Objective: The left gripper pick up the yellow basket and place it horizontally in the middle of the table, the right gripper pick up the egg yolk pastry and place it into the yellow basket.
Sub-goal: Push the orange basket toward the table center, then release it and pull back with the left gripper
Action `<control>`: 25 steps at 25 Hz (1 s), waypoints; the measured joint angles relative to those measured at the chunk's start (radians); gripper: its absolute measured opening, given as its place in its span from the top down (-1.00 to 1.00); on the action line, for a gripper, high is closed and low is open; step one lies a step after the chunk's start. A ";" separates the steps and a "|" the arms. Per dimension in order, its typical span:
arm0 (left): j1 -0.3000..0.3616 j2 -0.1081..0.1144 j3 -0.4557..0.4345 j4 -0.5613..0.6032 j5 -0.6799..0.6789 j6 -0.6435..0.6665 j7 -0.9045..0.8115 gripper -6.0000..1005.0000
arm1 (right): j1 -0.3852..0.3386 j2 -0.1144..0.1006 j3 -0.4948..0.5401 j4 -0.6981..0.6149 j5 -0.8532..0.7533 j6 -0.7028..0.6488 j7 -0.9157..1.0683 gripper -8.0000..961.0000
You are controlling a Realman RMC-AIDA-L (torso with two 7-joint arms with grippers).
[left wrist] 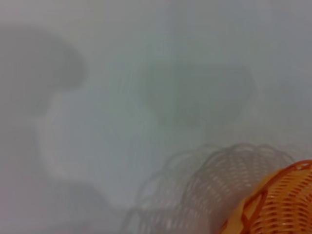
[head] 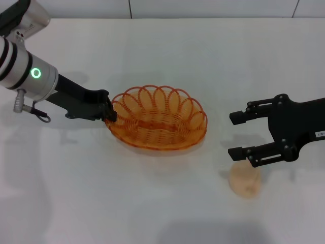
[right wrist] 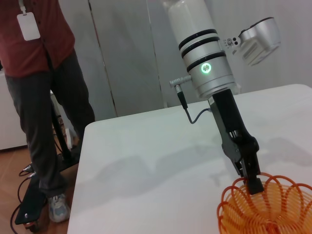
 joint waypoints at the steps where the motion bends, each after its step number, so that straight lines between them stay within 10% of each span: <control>1: 0.000 0.000 0.000 -0.001 0.000 -0.001 0.000 0.84 | 0.000 0.000 0.000 0.000 -0.001 0.000 0.000 -0.54; 14: 0.005 -0.006 -0.006 -0.005 -0.014 -0.007 0.002 0.84 | 0.002 0.000 0.000 0.009 -0.005 0.000 0.000 -0.54; 25: 0.014 -0.004 -0.008 -0.001 -0.055 0.000 0.040 0.27 | 0.002 0.000 0.007 0.011 -0.007 0.000 0.000 -0.54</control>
